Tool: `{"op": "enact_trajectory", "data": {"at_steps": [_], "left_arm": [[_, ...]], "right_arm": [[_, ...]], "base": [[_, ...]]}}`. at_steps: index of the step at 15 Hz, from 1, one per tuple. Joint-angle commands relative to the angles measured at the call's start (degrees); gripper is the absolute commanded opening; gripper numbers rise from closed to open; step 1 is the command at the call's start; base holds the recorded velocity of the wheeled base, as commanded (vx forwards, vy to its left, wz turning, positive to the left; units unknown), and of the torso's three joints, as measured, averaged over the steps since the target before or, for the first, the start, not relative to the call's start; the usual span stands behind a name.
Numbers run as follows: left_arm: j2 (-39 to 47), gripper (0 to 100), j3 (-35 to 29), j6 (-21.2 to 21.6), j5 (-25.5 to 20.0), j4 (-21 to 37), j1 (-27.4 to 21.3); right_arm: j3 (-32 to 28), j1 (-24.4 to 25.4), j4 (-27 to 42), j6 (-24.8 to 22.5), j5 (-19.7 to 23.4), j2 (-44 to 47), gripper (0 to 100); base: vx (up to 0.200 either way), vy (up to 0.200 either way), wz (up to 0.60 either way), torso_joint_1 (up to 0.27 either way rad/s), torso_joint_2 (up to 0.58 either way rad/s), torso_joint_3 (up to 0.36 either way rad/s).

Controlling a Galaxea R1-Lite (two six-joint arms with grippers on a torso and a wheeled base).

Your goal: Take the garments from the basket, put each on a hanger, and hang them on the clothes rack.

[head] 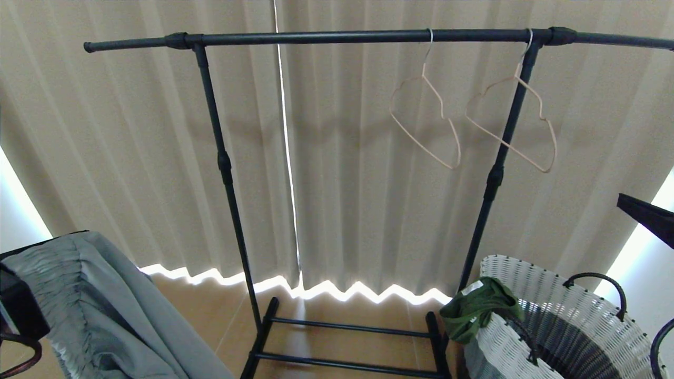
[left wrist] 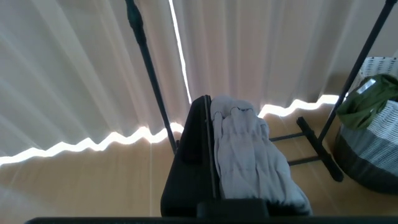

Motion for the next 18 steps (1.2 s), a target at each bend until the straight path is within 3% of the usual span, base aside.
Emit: {"op": "enact_trajectory", "data": {"at_steps": [1, 5, 9, 10, 13, 16, 18], "left_arm": [[0.2, 0, 0.11, 0.11, 0.02, 0.0, 0.01], [-0.06, 0, 0.81, 0.46, 0.02, -0.08, 0.01], [-0.5, 0, 3.27, 0.63, -0.06, -3.95, 0.01], [-0.33, 0, 3.71, 0.28, 0.02, -6.85, 0.1], [-0.33, 0, 3.71, 0.28, 0.02, -7.12, 0.01], [0.03, 0, 3.45, 0.28, -0.06, -7.03, 0.01], [0.03, 0, 3.53, 0.28, -0.06, -6.94, 0.01]], "right_arm": [[0.03, 0.0, 0.03, -0.02, 0.02, 0.18, 100], [-0.06, 0.0, 0.03, 0.07, 0.02, 0.35, 100], [-0.76, 0.0, 0.11, -0.02, -0.16, 0.26, 100], [-1.64, 0.0, 0.99, -0.11, -0.77, 0.62, 100], [-1.46, 0.0, 1.26, -0.11, -2.18, 2.02, 100], [-0.23, 0.0, 1.34, -0.11, -6.57, 3.78, 100], [0.03, 0.0, 1.34, -0.11, -7.1, 3.87, 100]], "base": [[0.0, 0.0, 0.0, 0.134, -0.5, -0.315], [0.0, 0.0, 0.0, 0.157, -0.47, -0.307], [0.0, 0.0, 0.0, 0.179, -0.49, -0.301], [0.0, 0.0, 0.0, 0.193, -0.49, -0.29], [0.0, 0.0, 0.0, 0.209, -0.5, -0.295], [0.0, 0.0, 0.0, 0.088, -0.23, -0.132], [0.2, 0.0, 0.0, 0.022, -0.04, -0.036]]}}
